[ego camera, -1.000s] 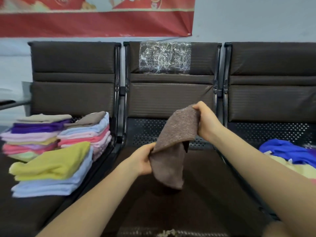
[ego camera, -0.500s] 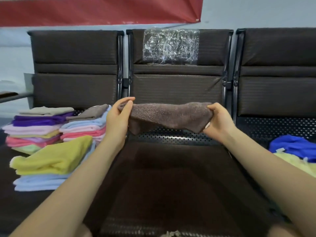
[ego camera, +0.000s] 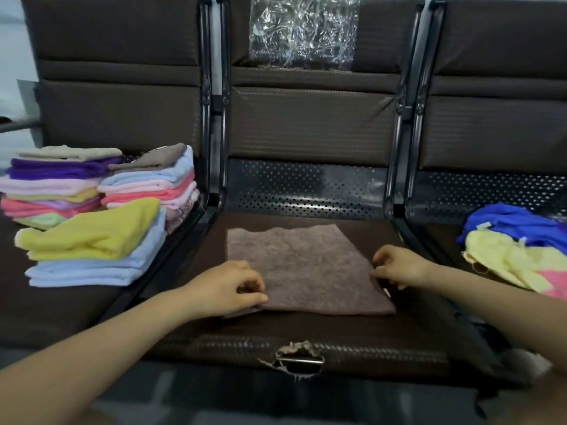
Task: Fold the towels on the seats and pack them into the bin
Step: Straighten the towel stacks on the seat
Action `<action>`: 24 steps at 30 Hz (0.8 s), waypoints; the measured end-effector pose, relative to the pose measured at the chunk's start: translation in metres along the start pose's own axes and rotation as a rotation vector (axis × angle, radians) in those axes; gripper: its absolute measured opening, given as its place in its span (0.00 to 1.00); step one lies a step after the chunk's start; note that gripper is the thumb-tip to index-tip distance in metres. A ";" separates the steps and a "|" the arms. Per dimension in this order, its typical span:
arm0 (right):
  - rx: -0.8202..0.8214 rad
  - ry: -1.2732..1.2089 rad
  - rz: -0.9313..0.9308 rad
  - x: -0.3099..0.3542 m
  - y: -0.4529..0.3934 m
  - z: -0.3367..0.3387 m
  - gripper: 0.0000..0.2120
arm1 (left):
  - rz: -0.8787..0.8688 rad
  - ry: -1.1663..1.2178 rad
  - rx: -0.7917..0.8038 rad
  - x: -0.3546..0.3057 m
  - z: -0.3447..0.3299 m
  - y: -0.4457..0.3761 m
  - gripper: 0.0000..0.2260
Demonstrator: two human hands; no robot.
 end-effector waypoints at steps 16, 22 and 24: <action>-0.058 0.507 0.696 0.072 0.028 -0.055 0.15 | -0.036 0.399 -0.206 -0.005 0.012 -0.010 0.19; -0.067 0.381 0.636 0.081 0.010 -0.042 0.03 | 0.062 0.412 -0.179 0.012 0.022 -0.014 0.12; -0.019 0.265 0.619 0.082 0.007 -0.024 0.06 | 0.083 0.462 -0.130 0.021 0.026 -0.011 0.04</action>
Point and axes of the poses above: each hand's wrist, its own y-axis away from the middle knuckle, its own z-axis out of the back of the hand, x = y × z, the point moved 1 cm from there along -y, towards the middle knuckle, and after that the axes turned 4 degrees about x, right-handed, at the moved point
